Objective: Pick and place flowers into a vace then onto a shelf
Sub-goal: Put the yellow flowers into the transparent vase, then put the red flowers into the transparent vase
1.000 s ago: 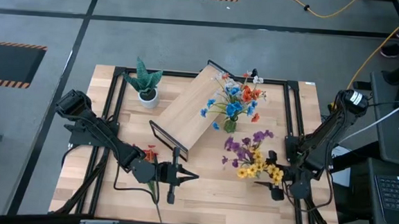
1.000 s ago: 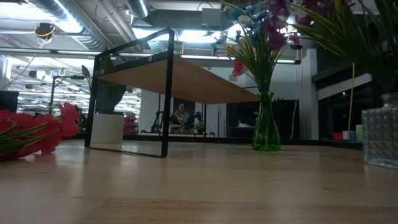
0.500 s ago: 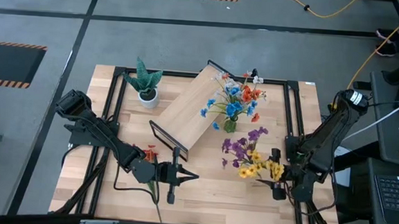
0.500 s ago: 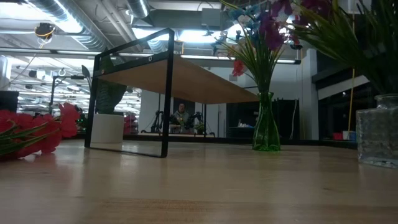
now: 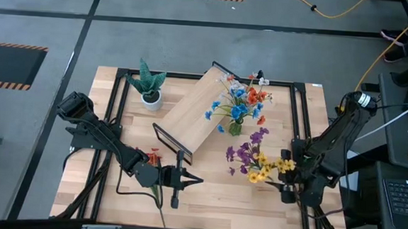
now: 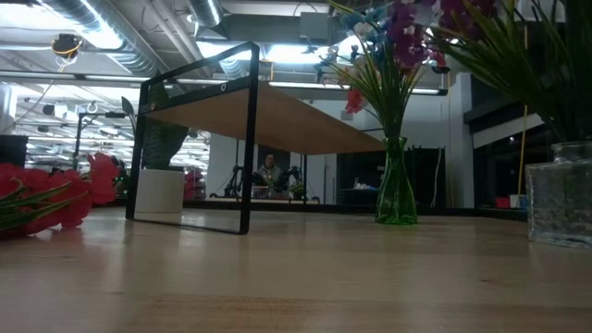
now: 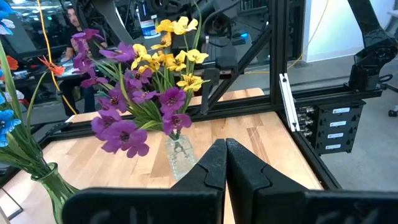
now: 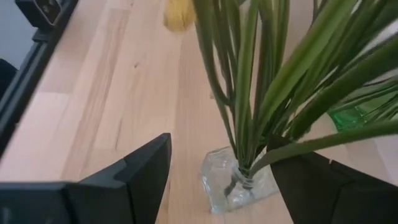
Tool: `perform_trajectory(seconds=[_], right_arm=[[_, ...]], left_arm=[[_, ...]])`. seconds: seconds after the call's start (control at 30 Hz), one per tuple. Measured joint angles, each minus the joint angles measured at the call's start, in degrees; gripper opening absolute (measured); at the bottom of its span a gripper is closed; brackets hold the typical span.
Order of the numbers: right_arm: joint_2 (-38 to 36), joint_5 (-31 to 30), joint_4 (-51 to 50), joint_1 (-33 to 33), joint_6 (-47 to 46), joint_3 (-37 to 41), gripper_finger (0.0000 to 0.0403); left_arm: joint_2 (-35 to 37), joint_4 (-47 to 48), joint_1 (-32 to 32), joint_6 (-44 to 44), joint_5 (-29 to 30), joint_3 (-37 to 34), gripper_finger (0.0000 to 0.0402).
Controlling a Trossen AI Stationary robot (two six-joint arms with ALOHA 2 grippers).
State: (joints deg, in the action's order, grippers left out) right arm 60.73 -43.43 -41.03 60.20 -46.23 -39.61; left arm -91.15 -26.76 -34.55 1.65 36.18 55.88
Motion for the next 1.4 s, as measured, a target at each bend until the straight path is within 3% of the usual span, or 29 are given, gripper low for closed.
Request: perform_trajectory(seconds=[0.63,1.07,1.4], right_arm=[[0.02,4.56,-26.87,-0.02,-12.64,-11.80,0.0266],[0.00,18.31,-31.33,0.02,-12.06,-22.75,0.0266],[-0.02,26.81,-24.58,4.45,-12.35,-27.24,0.0266]], left_arm=[[0.00,0.00,0.00,0.00,-0.02,0.00,0.0001],[0.00,0.02,-0.86,0.87,-0.39,0.00,0.0001],[0.00,0.04,-1.90,1.05,-0.42,0.00,0.0001]])
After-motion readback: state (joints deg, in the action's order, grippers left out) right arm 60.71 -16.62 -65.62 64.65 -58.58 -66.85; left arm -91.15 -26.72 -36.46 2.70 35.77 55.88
